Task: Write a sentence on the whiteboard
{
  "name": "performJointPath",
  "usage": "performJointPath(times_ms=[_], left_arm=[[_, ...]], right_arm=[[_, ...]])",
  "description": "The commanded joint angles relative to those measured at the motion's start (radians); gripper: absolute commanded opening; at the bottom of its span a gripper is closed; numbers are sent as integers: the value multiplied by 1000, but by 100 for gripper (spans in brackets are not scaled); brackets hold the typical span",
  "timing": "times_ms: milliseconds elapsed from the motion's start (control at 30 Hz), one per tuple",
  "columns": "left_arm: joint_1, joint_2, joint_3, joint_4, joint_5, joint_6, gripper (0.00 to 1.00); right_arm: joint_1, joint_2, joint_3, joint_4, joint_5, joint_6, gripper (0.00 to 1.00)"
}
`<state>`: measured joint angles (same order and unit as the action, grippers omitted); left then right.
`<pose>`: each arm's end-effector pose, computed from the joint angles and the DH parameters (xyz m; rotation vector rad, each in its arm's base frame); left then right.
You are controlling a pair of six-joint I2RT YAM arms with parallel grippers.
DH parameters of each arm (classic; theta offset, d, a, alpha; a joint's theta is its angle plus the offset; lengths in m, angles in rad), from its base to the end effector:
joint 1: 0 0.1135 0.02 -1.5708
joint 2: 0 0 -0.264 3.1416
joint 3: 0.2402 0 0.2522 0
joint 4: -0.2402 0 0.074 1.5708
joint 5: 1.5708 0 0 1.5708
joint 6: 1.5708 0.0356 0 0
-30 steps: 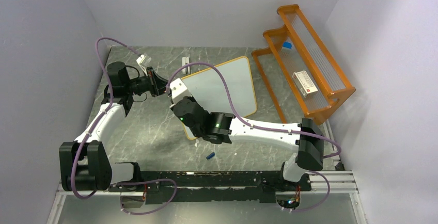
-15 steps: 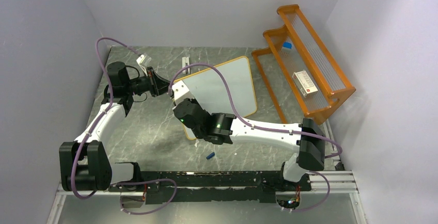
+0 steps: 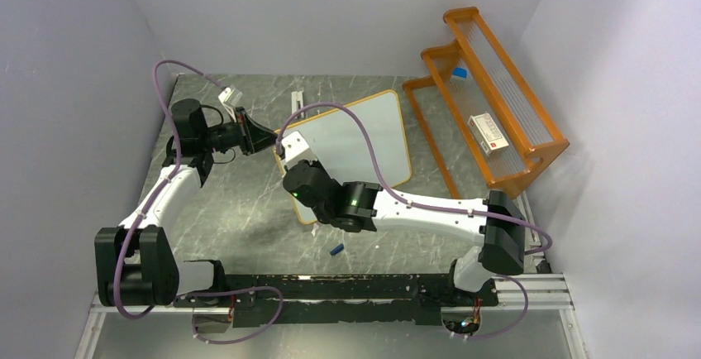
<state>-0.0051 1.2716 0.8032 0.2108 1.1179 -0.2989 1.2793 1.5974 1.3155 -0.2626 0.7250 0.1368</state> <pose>0.2743 -0.0334 0.2859 0.5492 1.7613 -1.2215 0.1275 0.3429 0.3148 -0.6960 1.8451 0.1511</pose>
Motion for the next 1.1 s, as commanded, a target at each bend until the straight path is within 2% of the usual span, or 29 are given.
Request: performJointPath(times_ms=[0,300,1067], left_arm=[[-18,-13,1,-6,-1,40,5],[-18,-12,0,-6,-3,39,5],[-19,-3,2,-3,1,35,5]], right_arm=[[-8,-34,-12,-19,16,21,0],[-11,-84,-9,39,17,-11,0],[-55,-23,45,73,11,-24,0]])
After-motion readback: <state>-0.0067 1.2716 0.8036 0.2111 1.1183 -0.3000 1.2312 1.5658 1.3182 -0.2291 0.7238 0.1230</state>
